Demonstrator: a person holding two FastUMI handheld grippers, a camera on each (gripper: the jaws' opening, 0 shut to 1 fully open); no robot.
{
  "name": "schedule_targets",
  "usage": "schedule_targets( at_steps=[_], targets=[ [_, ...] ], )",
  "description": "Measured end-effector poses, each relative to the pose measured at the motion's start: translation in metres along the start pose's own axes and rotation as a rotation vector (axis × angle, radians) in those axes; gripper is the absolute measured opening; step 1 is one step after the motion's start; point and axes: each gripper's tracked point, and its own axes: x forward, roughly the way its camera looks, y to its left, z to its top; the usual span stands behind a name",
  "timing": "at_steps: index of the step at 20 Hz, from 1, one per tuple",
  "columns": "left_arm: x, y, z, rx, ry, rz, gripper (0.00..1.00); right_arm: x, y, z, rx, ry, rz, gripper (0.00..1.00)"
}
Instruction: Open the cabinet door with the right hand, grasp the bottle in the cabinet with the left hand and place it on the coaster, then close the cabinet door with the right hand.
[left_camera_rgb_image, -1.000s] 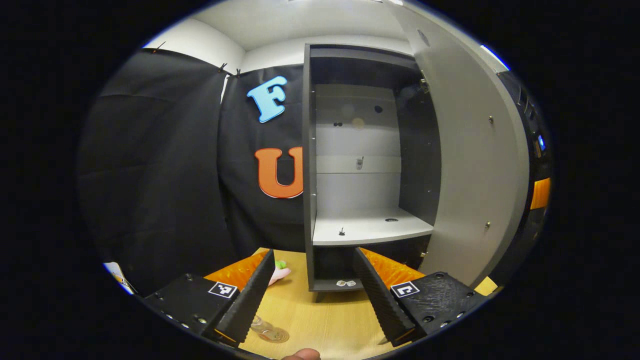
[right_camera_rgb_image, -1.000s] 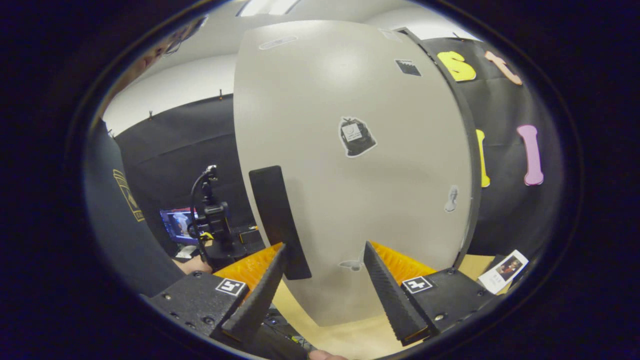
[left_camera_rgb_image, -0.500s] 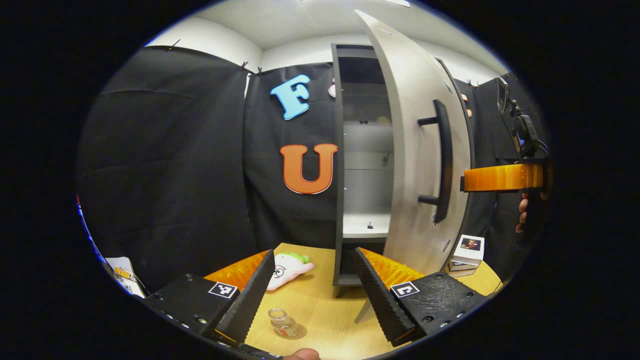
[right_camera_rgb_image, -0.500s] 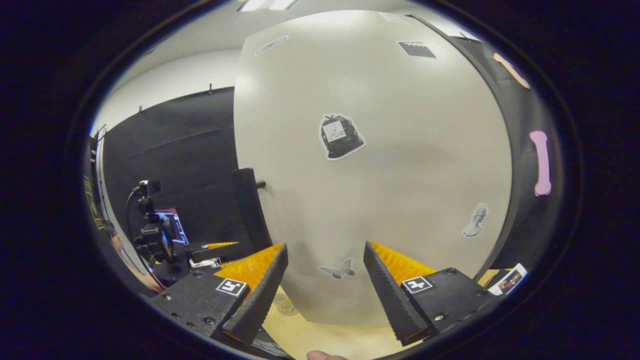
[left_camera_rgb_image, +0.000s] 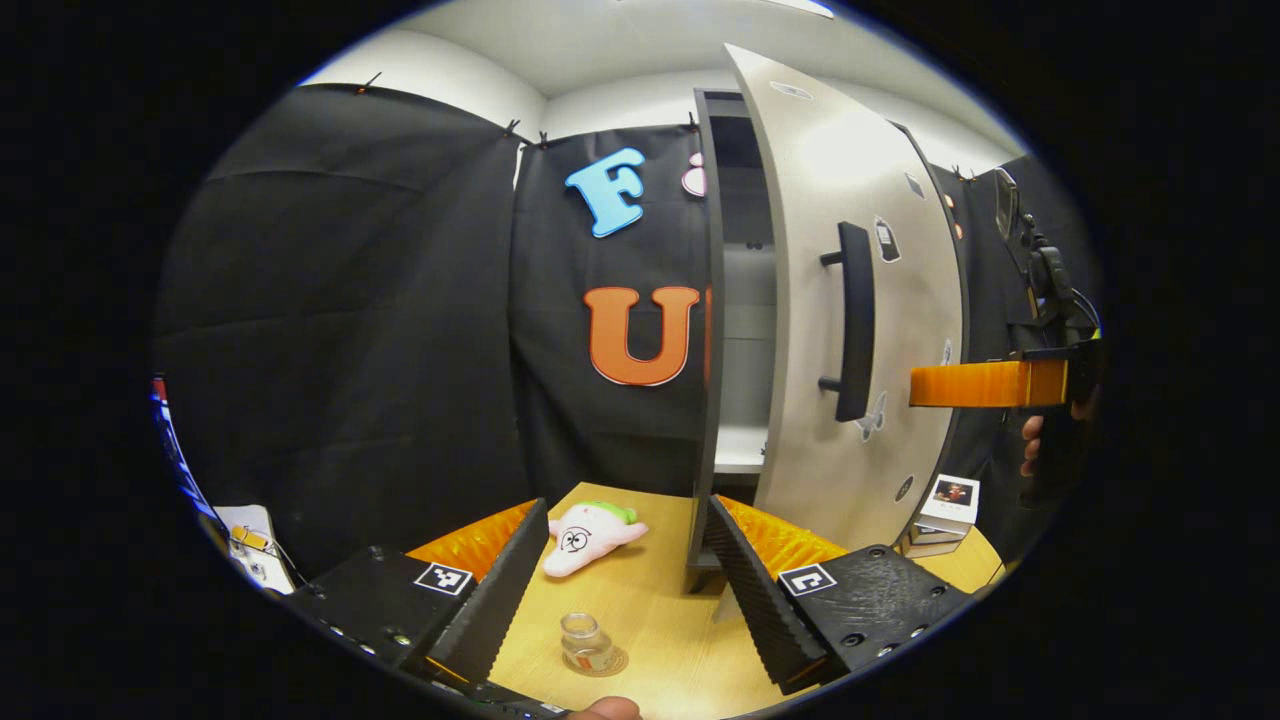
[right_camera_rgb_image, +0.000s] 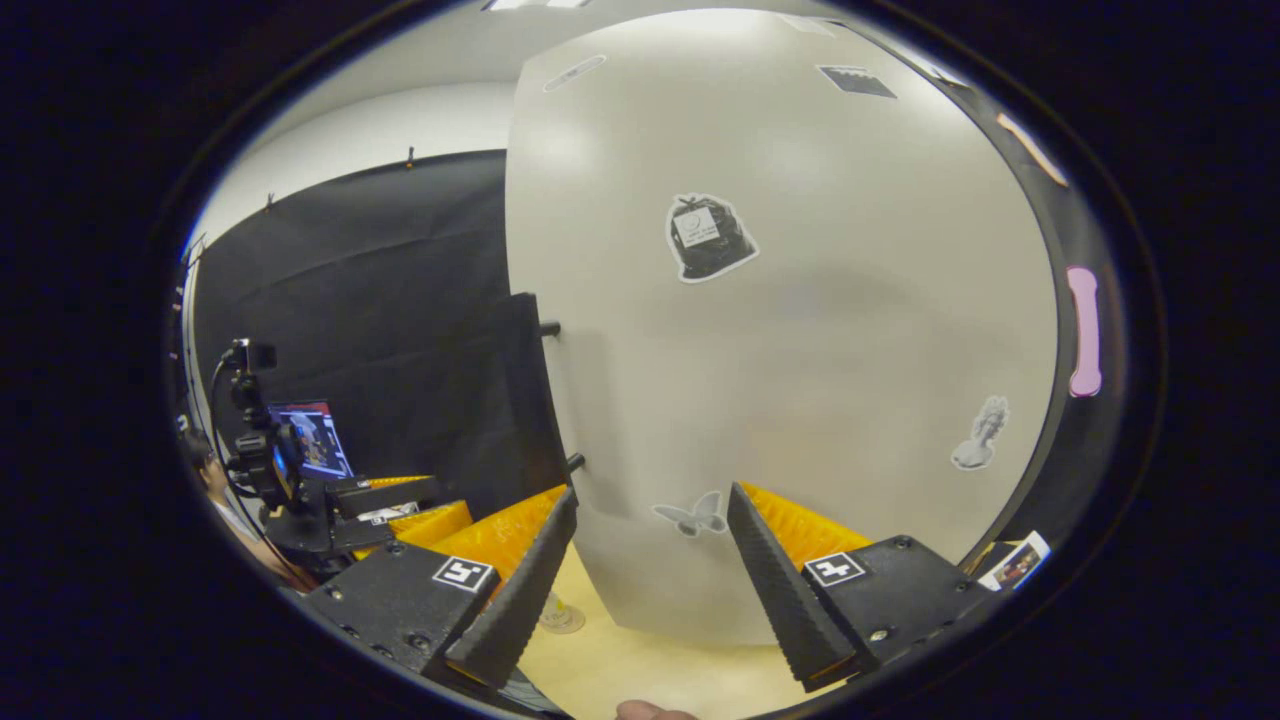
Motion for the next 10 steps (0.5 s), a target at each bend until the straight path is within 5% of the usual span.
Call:
schedule_targets(
  at_steps=[3,7,10],
  targets=[
    [0.008,-0.024,0.006,0.025,-0.011,-0.074,0.95,-0.015,-0.016,-0.009,-0.038,-0.005,-0.14,0.98],
    [0.024,-0.048,0.022,0.042,-0.05,-0.152,0.95,-0.048,-0.06,-0.015,-0.122,-0.066,-0.534,1.0],
    [0.038,-0.063,0.039,0.031,-0.096,-0.197,0.95,-0.077,-0.078,-0.016,-0.078,-0.12,-0.775,0.99]
  ],
)
